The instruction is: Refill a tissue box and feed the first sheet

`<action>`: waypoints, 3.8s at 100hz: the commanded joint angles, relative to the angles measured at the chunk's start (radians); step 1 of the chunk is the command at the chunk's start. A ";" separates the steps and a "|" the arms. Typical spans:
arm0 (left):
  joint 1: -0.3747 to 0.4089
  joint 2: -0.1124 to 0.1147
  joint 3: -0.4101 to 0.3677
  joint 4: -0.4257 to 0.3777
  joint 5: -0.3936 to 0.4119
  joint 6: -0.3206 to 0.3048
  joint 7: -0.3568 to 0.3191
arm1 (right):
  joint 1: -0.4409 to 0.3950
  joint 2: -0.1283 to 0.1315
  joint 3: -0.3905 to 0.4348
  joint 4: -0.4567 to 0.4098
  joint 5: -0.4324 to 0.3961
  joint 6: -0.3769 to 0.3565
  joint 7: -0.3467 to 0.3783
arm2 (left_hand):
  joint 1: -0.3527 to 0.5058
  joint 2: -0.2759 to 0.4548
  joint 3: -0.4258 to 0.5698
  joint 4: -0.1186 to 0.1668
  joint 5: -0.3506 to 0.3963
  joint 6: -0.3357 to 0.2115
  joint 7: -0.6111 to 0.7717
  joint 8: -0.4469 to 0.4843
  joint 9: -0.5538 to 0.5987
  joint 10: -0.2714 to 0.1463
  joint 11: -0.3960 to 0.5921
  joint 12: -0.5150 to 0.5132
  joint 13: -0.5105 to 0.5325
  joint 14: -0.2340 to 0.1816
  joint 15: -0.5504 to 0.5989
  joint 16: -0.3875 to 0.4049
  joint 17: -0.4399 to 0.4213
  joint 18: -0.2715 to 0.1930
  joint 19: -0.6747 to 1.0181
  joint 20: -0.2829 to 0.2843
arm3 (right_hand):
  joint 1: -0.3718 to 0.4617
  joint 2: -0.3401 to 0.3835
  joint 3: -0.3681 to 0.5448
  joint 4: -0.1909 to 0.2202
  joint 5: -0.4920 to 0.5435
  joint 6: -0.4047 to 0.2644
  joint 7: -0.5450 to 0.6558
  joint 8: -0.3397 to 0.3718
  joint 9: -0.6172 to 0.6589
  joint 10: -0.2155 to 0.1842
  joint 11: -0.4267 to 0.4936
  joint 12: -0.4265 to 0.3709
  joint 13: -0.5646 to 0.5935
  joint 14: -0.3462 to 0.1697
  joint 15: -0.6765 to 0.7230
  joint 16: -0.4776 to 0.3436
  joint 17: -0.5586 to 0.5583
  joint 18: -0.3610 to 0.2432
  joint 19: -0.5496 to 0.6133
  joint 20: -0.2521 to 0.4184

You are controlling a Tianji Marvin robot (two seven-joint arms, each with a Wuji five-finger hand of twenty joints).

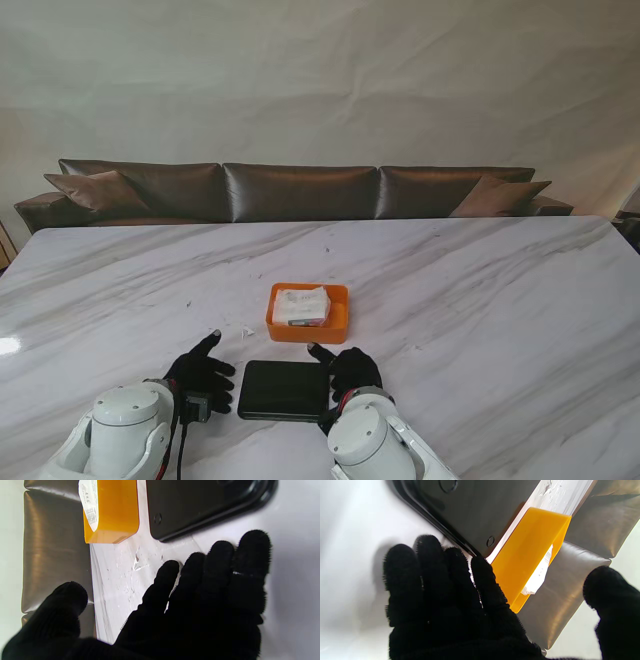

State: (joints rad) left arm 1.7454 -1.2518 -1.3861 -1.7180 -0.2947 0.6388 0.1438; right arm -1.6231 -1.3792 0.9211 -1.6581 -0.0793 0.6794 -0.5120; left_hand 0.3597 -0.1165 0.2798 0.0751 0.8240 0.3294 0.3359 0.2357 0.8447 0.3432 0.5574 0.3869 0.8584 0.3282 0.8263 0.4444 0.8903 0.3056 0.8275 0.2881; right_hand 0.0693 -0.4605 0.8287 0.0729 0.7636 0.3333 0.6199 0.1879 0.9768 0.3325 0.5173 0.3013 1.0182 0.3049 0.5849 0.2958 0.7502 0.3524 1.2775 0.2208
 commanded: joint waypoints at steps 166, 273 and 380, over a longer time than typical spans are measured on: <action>-0.185 -0.023 0.152 0.251 0.032 -0.042 -0.023 | 0.025 -0.002 0.082 -0.001 0.087 0.084 0.077 | -0.023 0.015 -0.053 0.032 -0.037 -0.049 -0.063 -0.037 -0.087 0.024 -0.083 -0.033 -0.200 0.200 -0.137 -0.010 -0.160 0.070 0.441 0.057 | -0.002 0.013 -0.021 0.039 -0.058 0.107 -0.045 -0.027 -0.090 0.118 0.060 0.002 0.001 0.097 -0.023 -0.017 0.083 0.026 0.014 -0.060; -0.142 0.010 0.155 0.212 0.119 0.005 -0.101 | 0.043 0.005 0.124 0.015 0.126 0.115 0.120 | -0.013 0.015 -0.058 0.043 0.010 0.036 -0.094 -0.057 -0.044 0.059 -0.077 -0.033 -0.152 0.208 -0.120 -0.008 -0.101 0.065 0.438 0.052 | 0.014 0.026 -0.031 0.040 -0.034 0.106 -0.030 -0.022 -0.074 0.115 0.056 -0.001 0.002 0.099 -0.021 -0.016 0.079 0.029 0.018 -0.062; -0.159 -0.006 0.205 0.183 0.070 -0.014 -0.065 | 0.062 -0.009 0.083 -0.002 0.155 0.122 0.115 | -0.017 0.024 -0.050 0.041 0.004 0.029 -0.112 -0.066 -0.060 0.049 -0.080 -0.033 -0.172 0.201 -0.126 -0.007 -0.125 0.069 0.422 0.042 | 0.031 0.033 -0.043 0.044 -0.031 0.107 -0.029 -0.022 -0.069 0.118 0.055 -0.001 0.005 0.102 -0.017 -0.015 0.080 0.033 0.019 -0.062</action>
State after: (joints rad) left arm 1.5576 -1.2441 -1.2039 -1.5870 -0.2152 0.6205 0.0951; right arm -1.5560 -1.3738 1.0188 -1.6491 0.0687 0.7969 -0.4209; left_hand 0.3575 -0.1165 0.2367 0.0856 0.8245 0.3570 0.2222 0.1788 0.8118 0.3333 0.5676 0.4183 0.8148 0.3707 0.9016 0.4442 0.8169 0.3633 0.9996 0.3318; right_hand 0.0947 -0.4397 0.8119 0.0861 0.7030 0.4798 0.5644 0.1582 0.8879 0.4383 0.5977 0.3170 1.0153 0.3849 0.5898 0.3045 0.8097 0.4283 1.2677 0.1702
